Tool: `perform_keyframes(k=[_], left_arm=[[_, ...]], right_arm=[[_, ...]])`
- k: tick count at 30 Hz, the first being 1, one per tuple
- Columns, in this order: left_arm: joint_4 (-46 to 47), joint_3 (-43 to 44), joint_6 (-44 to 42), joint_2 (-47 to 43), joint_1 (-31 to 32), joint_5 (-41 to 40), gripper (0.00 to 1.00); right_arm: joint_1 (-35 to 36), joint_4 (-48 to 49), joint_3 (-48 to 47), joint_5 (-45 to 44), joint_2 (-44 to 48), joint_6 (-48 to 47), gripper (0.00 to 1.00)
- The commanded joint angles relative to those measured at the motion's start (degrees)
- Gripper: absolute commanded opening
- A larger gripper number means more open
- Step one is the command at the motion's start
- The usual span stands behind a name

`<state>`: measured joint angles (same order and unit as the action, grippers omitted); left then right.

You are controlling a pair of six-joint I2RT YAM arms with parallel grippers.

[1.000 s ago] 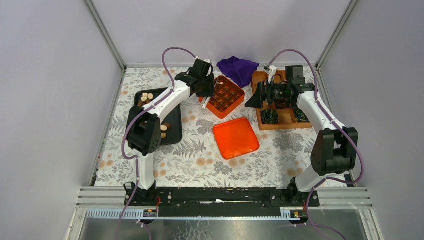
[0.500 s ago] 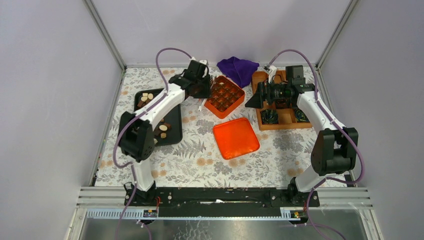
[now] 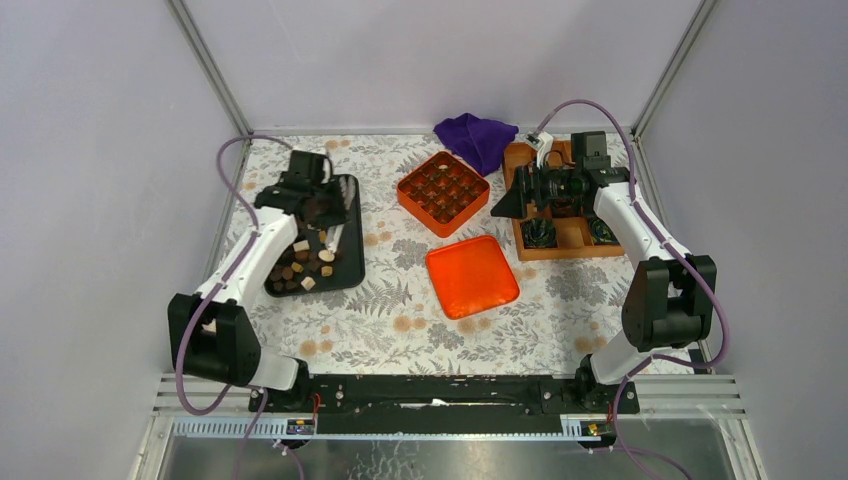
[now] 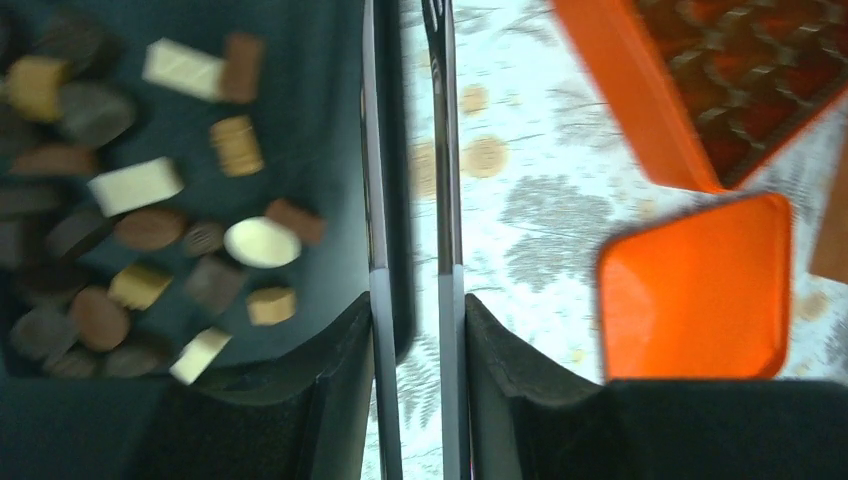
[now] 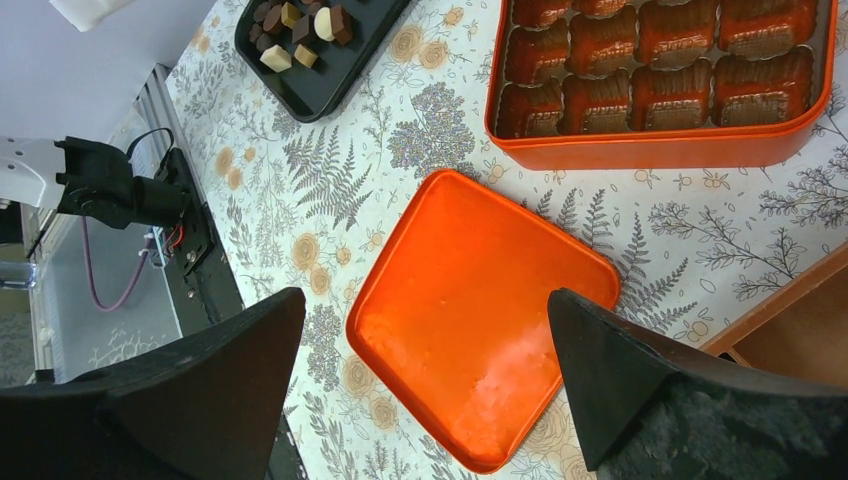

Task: Pack the chocolate
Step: Pick up the fake chocolate from the plate.

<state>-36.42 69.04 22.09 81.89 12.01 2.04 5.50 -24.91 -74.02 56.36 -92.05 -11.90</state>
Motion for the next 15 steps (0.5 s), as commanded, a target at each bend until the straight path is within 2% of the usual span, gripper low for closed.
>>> perform_keyframes(k=[1,6,15], left_arm=[[-4.9,-2.31,-3.72,-4.42,-7.03,0.82,0.39],[-9.79,-1.97,-7.84,-4.47,-9.94,-1.03,0.39],[-10.25,0.75,-9.93,0.07,-10.53,1.89,0.39]], right_arm=[[-0.22,-0.29,-2.02,-0.58,0.51,-1.73,1.0],[-0.22,0.53,-1.67,0.08,0.32,-1.0,1.0],[-0.25,1.44,-0.89,0.71,0.51,-0.15,1.0]])
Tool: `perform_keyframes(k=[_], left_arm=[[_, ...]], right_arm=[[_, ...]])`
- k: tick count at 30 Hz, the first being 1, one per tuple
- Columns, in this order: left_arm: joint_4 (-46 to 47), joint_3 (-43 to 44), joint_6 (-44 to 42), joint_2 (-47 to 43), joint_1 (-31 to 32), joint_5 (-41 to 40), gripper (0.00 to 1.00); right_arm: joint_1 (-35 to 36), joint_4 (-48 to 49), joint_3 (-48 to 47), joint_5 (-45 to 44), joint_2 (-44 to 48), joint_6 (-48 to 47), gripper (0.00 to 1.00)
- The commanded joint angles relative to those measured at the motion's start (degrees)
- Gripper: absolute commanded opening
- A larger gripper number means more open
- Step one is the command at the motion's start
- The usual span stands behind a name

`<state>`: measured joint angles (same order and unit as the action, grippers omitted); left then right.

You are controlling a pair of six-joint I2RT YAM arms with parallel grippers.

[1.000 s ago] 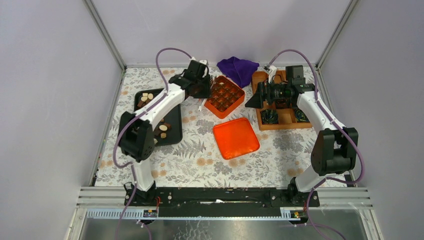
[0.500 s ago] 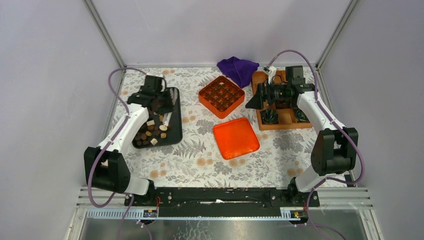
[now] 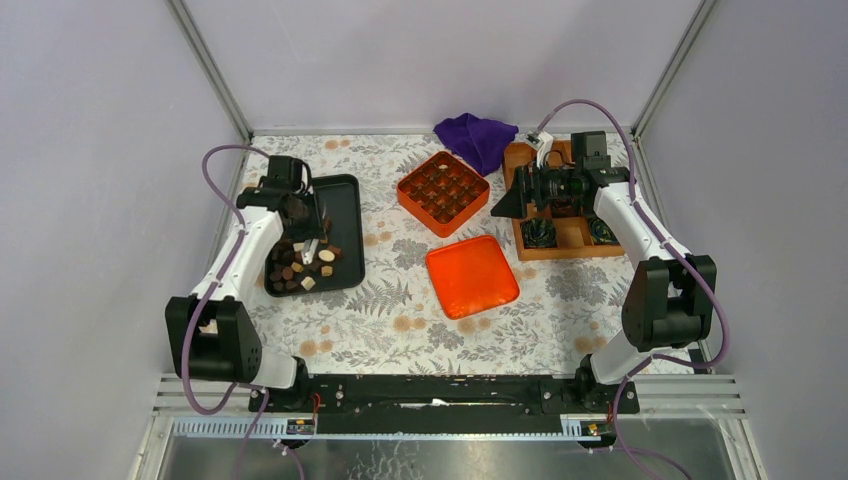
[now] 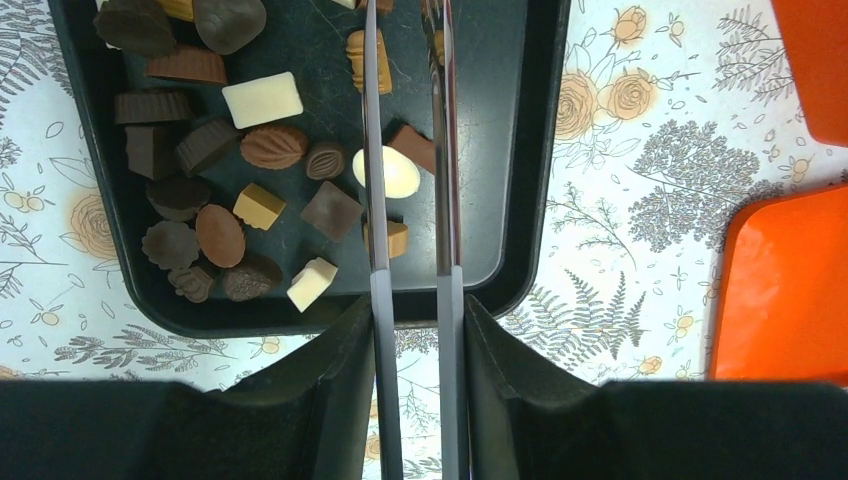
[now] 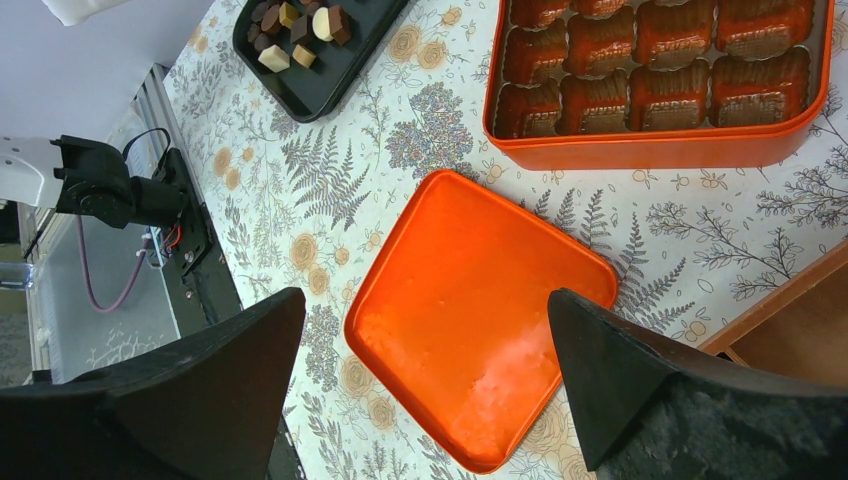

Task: Pack the chocolate
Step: Pick up the fake chocolate from the plate.

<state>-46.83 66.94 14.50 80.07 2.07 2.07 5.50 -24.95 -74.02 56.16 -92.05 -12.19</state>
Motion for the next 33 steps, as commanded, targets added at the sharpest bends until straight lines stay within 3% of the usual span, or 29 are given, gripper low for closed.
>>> perform_keyframes(k=[1,10,33], left_arm=[[0.16,3.11,-2.45,2.46,-0.57,2.04,0.39],[-1.06,5.4,-3.66,6.79,-0.57,-1.64,0.4],[-1.16,4.06,-3.71,8.41,-0.57,-2.33,0.41]], right_arm=[[-0.23,1.56,-0.82,0.88,0.57,0.14,1.0],[-0.22,1.48,-1.04,1.05,0.31,0.19,1.0],[-0.22,1.66,-1.3,1.76,-0.42,0.78,1.0]])
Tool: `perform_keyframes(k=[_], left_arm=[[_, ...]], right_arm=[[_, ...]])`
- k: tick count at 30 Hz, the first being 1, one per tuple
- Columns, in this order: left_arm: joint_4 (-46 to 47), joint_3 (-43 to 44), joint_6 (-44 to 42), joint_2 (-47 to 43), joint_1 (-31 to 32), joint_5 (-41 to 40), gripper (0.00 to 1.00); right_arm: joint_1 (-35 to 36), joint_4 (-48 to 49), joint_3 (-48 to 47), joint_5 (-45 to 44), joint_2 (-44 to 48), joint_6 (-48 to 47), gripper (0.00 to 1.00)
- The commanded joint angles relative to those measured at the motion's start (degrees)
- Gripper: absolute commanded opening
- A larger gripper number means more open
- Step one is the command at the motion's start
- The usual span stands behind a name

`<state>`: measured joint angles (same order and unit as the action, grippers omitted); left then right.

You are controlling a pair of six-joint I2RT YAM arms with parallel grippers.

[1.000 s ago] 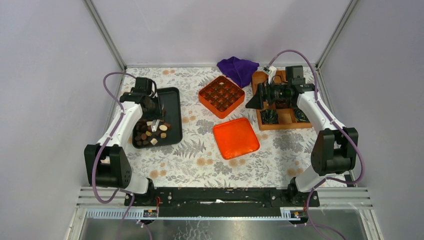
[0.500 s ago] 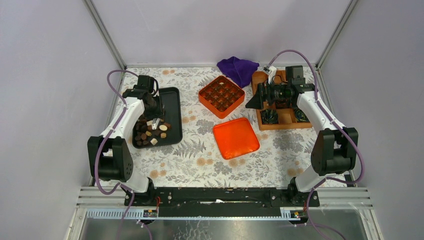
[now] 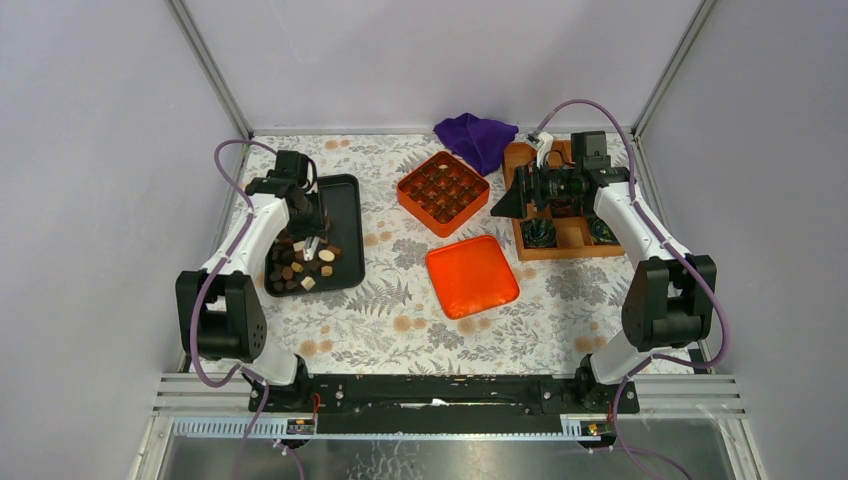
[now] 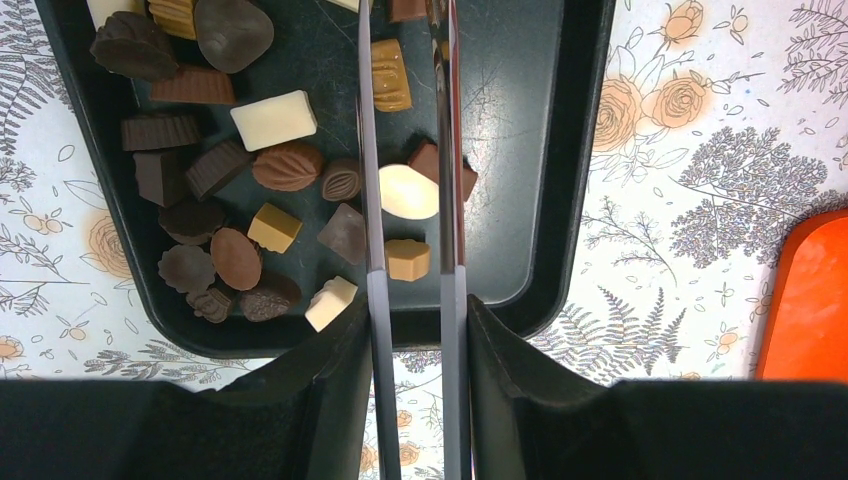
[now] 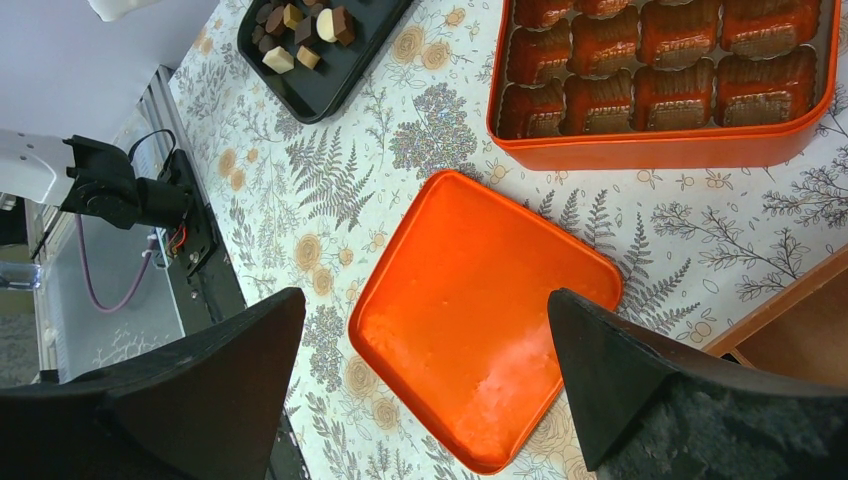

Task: Pack the chocolate
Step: Pick up the fake chocolate from the plate.

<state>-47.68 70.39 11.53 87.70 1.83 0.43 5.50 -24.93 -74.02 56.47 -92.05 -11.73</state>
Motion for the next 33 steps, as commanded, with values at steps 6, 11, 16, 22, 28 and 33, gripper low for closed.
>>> perform_keyframes(k=[6,11,16,22,28,33], left_arm=[[-0.46,0.43,-0.46,1.27,-0.33,1.71,0.41],[-0.66,0.87,0.34,0.88,-0.33,3.94,0.41],[-1.41,1.76,1.48,0.29,-0.33,4.21,0.41],[-2.73,2.32,3.19,0.03,-0.31,3.13,0.42],[-2.86,1.22,5.17,0.33,-0.29,4.34,0.42],[-2.77,0.84,5.89,0.2,-0.33,5.49,0.42]], right_arm=[[-0.22,1.64,-1.3,1.46,-0.34,0.38,1.0],[-0.22,1.63,-1.39,1.54,-0.32,0.43,1.0],[-0.22,1.64,-1.39,1.5,-0.32,0.42,1.0],[-0.22,1.64,-1.22,1.54,-0.37,0.32,1.0],[-0.22,1.72,-1.17,1.63,-0.24,0.3,1.0],[-0.22,1.81,-1.04,1.81,-0.2,0.26,1.0]])
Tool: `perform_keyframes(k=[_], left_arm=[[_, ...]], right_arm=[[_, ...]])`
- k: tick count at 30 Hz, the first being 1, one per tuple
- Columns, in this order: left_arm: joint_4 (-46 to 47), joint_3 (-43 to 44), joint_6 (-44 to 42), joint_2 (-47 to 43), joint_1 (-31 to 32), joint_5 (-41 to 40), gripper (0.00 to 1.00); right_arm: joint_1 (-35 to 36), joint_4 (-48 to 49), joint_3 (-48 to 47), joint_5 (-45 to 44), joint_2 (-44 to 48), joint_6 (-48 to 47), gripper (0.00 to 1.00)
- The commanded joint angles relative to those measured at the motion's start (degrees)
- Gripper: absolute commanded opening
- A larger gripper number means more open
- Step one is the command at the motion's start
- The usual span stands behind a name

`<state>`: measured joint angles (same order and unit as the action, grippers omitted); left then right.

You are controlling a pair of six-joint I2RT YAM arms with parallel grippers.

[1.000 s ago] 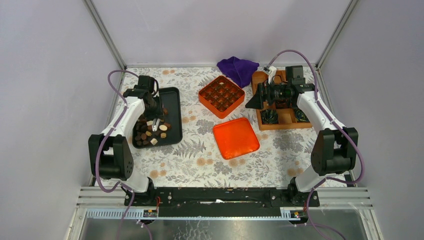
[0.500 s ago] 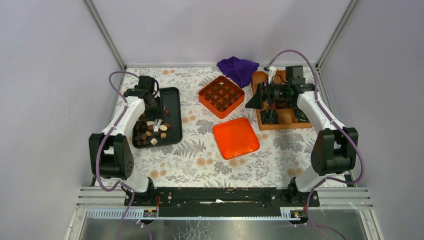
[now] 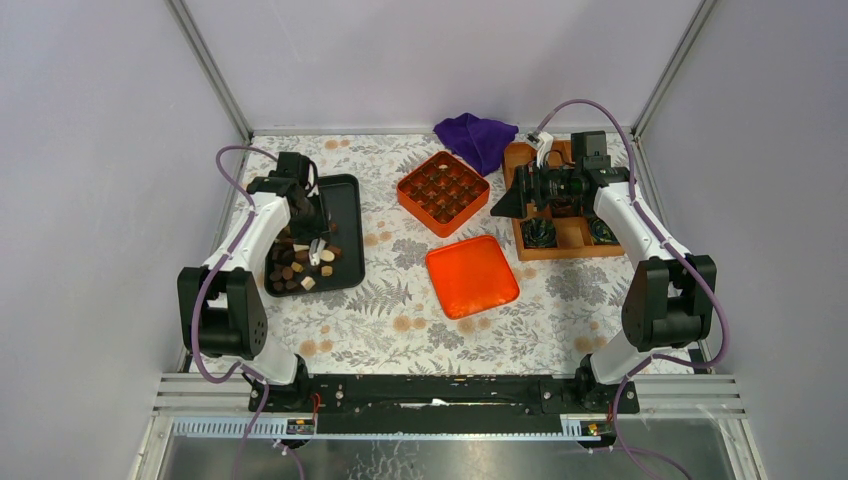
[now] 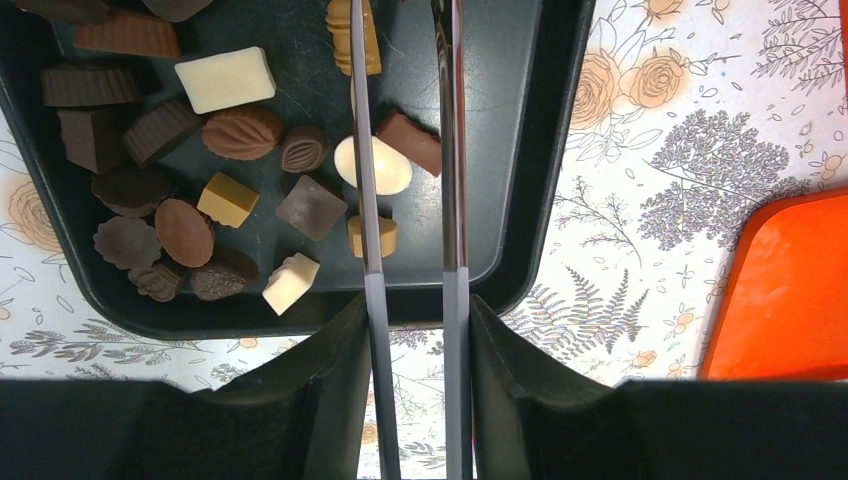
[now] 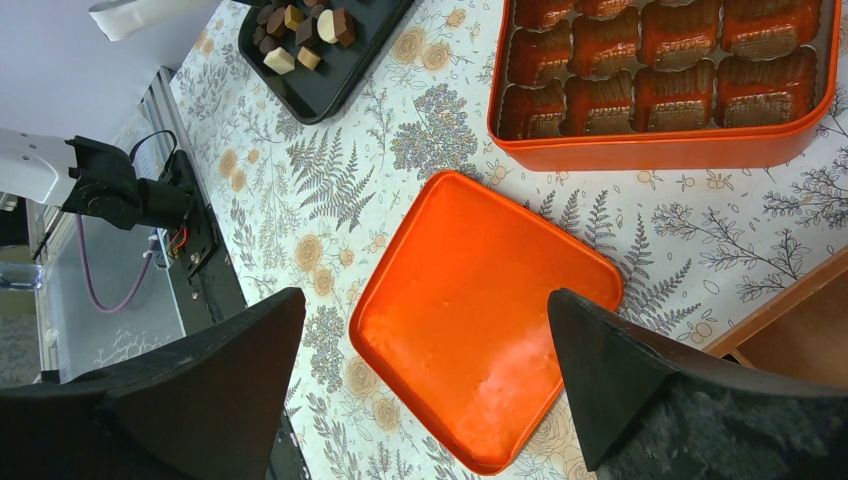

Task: Pack the chocolate
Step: Pick up the fake chocolate from the plate, then place the fake chocolate in the packing box.

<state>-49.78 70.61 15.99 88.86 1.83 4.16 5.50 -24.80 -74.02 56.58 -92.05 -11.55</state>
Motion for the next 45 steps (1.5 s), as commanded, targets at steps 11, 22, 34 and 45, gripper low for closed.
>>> perform_keyframes(k=[11,22,34,45], left_arm=[[-0.32,-0.56,2.21,-1.07,-0.33,3.67,0.42],[-0.41,0.38,1.11,-1.89,-0.33,3.68,0.0],[4.68,0.85,0.13,-4.94,0.55,19.09,0.0],[18.83,4.33,8.2,-3.34,7.07,26.73,0.0]], right_arm=[[-0.22,1.85,-0.94,1.91,0.03,0.23,1.0],[-0.22,1.86,-0.86,2.0,0.2,0.29,1.0],[-0.22,2.21,-0.86,2.32,-0.23,0.7,1.0],[-0.22,2.27,-0.78,2.42,-0.23,0.82,1.0]])
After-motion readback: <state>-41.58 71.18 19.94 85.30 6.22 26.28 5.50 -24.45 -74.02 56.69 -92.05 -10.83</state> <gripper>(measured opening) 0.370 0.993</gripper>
